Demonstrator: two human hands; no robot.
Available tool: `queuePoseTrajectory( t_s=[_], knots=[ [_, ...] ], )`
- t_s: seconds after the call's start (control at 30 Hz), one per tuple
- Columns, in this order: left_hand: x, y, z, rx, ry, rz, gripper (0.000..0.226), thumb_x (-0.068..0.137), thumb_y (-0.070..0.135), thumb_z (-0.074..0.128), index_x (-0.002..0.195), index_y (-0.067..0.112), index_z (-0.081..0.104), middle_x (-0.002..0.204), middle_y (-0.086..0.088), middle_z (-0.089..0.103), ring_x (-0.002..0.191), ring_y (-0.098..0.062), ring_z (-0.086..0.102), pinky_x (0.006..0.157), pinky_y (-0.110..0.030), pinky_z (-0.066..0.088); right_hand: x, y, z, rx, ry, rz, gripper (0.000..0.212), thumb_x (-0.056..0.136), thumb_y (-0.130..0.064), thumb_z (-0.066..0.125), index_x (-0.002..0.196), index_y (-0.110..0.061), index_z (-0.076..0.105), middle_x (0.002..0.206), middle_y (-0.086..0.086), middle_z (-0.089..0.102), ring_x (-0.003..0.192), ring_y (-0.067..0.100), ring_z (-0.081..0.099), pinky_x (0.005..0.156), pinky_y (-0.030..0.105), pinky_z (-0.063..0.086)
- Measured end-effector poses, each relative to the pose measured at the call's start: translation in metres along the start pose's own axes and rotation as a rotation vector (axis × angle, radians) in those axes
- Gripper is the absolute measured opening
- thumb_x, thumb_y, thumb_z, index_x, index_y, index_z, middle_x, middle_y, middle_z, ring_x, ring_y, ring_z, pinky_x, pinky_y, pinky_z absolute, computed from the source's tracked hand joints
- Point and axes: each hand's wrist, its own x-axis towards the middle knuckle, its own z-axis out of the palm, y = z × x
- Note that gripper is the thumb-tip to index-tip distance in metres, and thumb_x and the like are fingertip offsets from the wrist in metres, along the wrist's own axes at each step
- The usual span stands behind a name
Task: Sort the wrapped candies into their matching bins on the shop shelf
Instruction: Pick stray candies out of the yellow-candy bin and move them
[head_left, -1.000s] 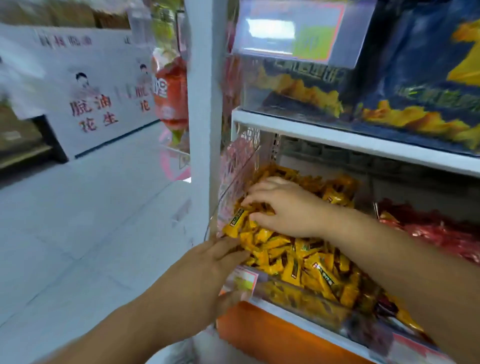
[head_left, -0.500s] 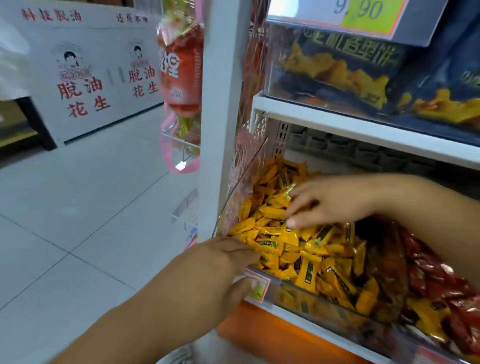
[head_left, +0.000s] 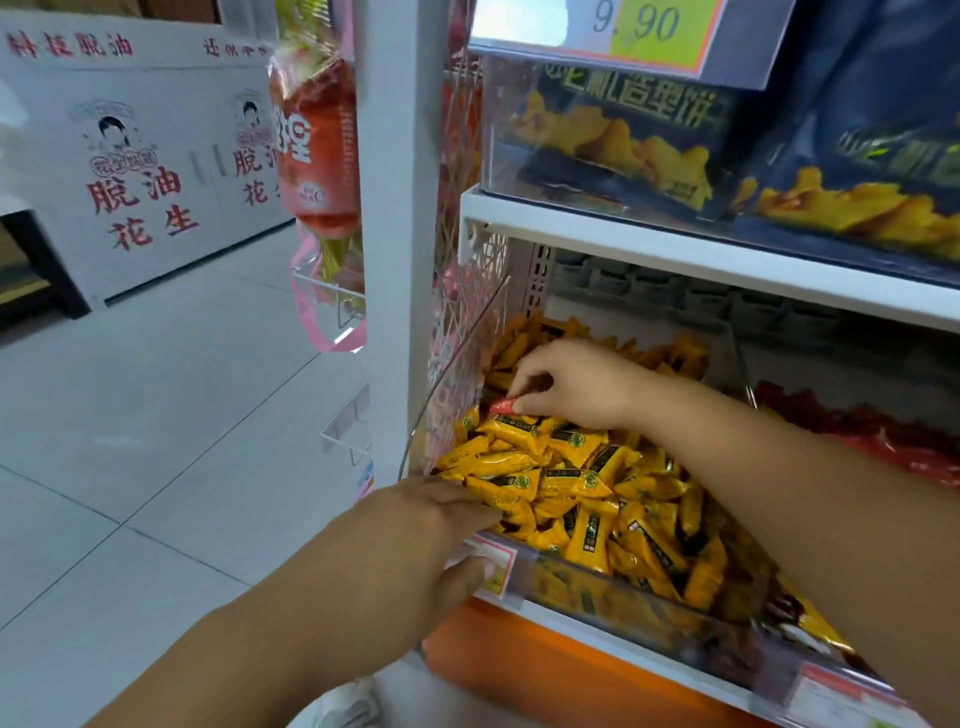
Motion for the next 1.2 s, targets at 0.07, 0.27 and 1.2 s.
queuePoseTrajectory(
  t_s=[0.07,0.27,1.2],
  knots=[
    [0.005,0.000,-0.004,-0.011,0.027,-0.041,0.061,0.084,0.059,0.027,0.142,0.044,0.040,0.142,0.024,0.043,0.131,0.003,0.034,0.105,-0.010,0.022,-0.020,0.003,-0.009,0.036,0.038,0.011,0.015,0.087,-0.032,0.069,0.098,-0.023,0.071,0.099,-0.012,0.060,0.093,0.008,0.056,0.079,0.027,0.044],
    [0.019,0.018,-0.004,-0.105,0.107,-0.101,0.058,0.093,0.058,0.047,0.146,0.044,0.031,0.139,0.016,0.049,0.118,-0.005,0.051,0.095,-0.023,0.045,-0.086,0.002,-0.034,0.290,0.139,0.058,0.008,0.082,-0.026,0.073,0.088,-0.030,0.070,0.078,-0.014,0.065,0.062,-0.005,0.058,0.055,0.012,0.044],
    [0.017,0.005,-0.007,-0.181,0.151,-0.242,0.020,0.095,0.045,0.049,0.087,0.032,0.061,0.083,0.011,0.062,0.075,-0.005,0.057,0.061,-0.013,0.042,0.033,0.001,0.022,-0.130,0.077,-0.016,0.011,0.094,-0.022,0.058,0.100,-0.015,0.064,0.103,0.004,0.060,0.100,0.023,0.056,0.075,0.030,0.042]
  ],
)
